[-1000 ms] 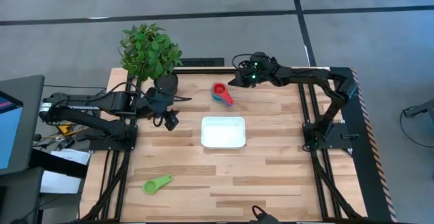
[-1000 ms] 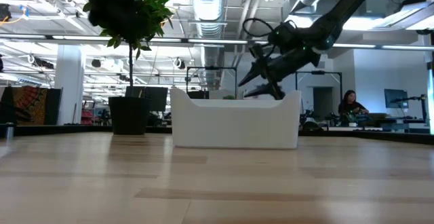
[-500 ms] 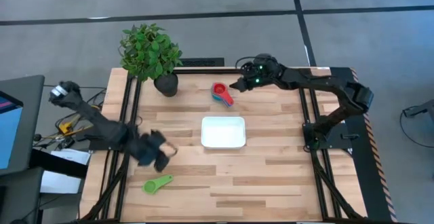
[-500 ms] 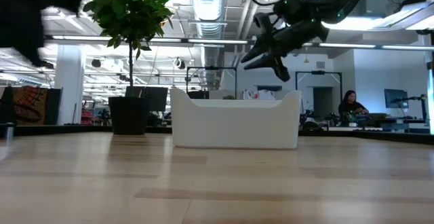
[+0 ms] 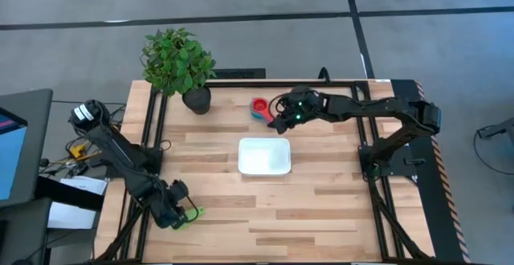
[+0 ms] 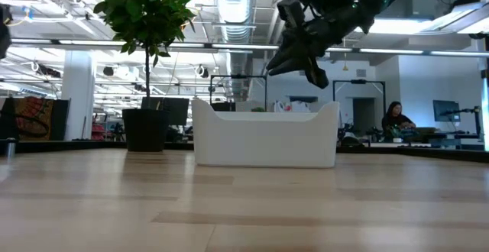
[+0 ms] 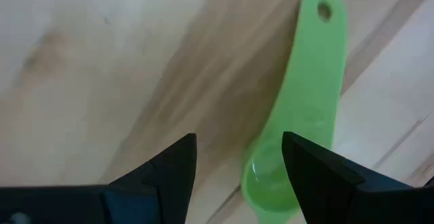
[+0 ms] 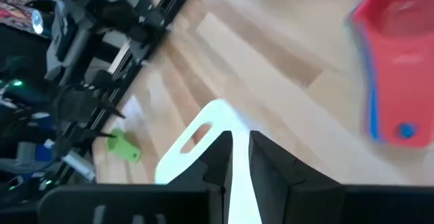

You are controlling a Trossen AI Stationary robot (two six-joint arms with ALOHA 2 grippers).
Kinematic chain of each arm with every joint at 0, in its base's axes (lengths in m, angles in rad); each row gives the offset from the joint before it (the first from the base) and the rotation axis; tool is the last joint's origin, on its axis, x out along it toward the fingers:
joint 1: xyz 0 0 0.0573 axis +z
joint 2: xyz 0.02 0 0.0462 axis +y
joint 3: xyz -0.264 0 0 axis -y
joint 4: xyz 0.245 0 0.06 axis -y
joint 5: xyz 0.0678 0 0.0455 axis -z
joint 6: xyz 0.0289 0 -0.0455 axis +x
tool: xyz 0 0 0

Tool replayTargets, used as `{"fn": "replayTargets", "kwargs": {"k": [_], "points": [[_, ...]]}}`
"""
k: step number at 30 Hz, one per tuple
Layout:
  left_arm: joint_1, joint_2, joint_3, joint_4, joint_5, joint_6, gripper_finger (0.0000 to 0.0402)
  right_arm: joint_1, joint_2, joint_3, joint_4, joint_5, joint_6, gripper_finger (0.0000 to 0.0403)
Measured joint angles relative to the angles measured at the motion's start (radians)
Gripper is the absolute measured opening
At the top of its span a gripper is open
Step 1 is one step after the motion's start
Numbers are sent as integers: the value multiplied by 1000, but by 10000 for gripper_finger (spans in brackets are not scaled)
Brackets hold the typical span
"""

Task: Nest measuring cups in basket
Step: Stack the green measuring cup on top of the red measuring cup

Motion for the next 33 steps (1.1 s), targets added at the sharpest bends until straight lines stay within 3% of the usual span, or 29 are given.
{"fn": "replayTargets", "kwargs": {"k": [9, 12, 15, 19, 21, 28, 33], "points": [[-71, 105, 0, 61, 39, -36, 202, 120, 0, 0, -22, 69, 74, 72], [-77, 127, 4, 53, 40, -26, 174, 155, 0, 0, -27, 103, 94, 72], [-74, 128, 3, 41, 29, 28, 121, 189, 0, 0, -26, 127, 118, 71], [-45, 114, 0, 54, 0, 179, 34, 238, 0, 0, -30, 161, 157, 65], [-15, 114, 0, 75, -29, 277, 11, 273, 0, 0, -49, 200, 197, 60], [120, 115, 23, 109, -60, 610, 4, 431, -1, 0, -48, 373, 221, 43], [233, 114, 143, 58, -133, 918, 3, 510, -13, 0, 72, 393, 177, 46]]}}
